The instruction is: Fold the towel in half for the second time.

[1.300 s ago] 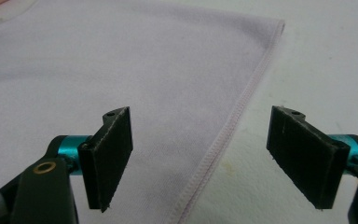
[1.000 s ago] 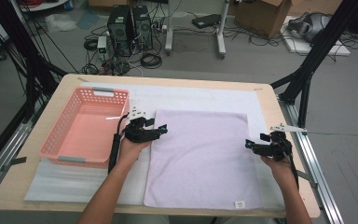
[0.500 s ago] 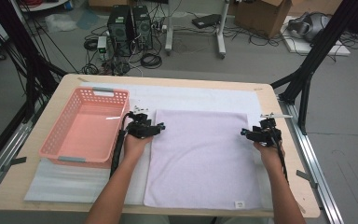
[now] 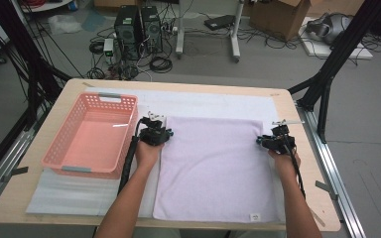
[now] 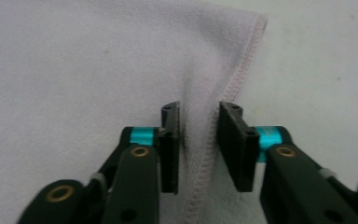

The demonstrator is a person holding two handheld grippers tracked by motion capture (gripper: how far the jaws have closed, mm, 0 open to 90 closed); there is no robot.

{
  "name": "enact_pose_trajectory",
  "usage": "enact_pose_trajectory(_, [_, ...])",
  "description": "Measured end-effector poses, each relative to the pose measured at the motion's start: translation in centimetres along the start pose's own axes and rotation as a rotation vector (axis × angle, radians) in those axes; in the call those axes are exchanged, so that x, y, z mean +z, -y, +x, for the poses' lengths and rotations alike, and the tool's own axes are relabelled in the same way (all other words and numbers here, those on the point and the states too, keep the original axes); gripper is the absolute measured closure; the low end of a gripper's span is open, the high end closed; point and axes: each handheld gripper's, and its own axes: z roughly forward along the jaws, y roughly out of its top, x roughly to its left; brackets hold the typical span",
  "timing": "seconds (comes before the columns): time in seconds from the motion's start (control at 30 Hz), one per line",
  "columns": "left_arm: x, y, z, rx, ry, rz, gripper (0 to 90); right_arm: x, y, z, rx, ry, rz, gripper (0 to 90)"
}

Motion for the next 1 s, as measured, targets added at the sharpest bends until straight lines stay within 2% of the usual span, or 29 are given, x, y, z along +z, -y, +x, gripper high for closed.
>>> enact_pose_trajectory(0.07, [0.0, 0.0, -0.1, 0.002, -0.004, -0.001, 84.7, 0.0, -0.1, -0.1, 0.021, -0.027, 0.004, 83.5])
enact_pose_trajectory(0.17, [-0.1, 0.0, 0.4, -0.059, 0.020, -0.004, 85.8, 0.0, -0.2, -0.4, 0.040, -0.044, 0.011, 85.2])
enact_pose_trajectory(0.2, [-0.2, -0.1, 0.4, -0.077, 0.023, -0.018, 85.9, -0.1, -0.3, -0.4, 0.039, -0.037, 0.005, 85.4])
enact_pose_trajectory(0.27, [-0.7, -0.4, 0.4, -0.080, 0.028, -0.053, 86.1, -0.4, -0.4, -0.6, 0.045, -0.031, -0.032, 85.6])
enact_pose_trajectory(0.33, [-1.3, -0.9, 0.5, -0.100, 0.049, -0.107, 86.2, -1.0, -0.5, -0.9, 0.057, -0.025, -0.070, 85.7])
enact_pose_trajectory(0.4, [-1.8, -1.2, 0.5, -0.113, 0.063, -0.139, 86.2, -1.5, -0.7, -1.1, 0.052, -0.009, -0.103, 85.8])
enact_pose_trajectory(0.5, [-1.9, -1.4, 0.4, -0.138, 0.091, -0.162, 86.2, -1.9, -0.7, -1.6, 0.073, -0.018, -0.128, 85.7])
enact_pose_trajectory(0.57, [-2.0, -1.4, 0.3, -0.135, 0.098, -0.161, 86.2, -2.3, -0.6, -1.8, 0.077, -0.018, -0.140, 85.7])
enact_pose_trajectory(0.67, [-2.5, -1.5, 0.5, -0.155, 0.128, -0.175, 86.1, -3.0, -0.7, -1.8, 0.087, -0.048, -0.167, 85.5])
enact_pose_trajectory(0.8, [-3.8, -1.9, 0.5, -0.157, 0.150, -0.195, 86.0, -4.5, -0.7, -1.7, 0.083, -0.087, -0.215, 85.5])
enact_pose_trajectory(0.9, [-4.8, -1.9, 0.1, -0.112, 0.157, -0.188, 86.0, -5.7, -0.6, -1.2, 0.052, -0.098, -0.232, 85.4])
enact_pose_trajectory(1.0, [-5.8, -1.5, -0.2, -0.097, 0.177, -0.191, 86.0, -6.9, -0.1, -0.8, 0.031, -0.113, -0.239, 85.4])
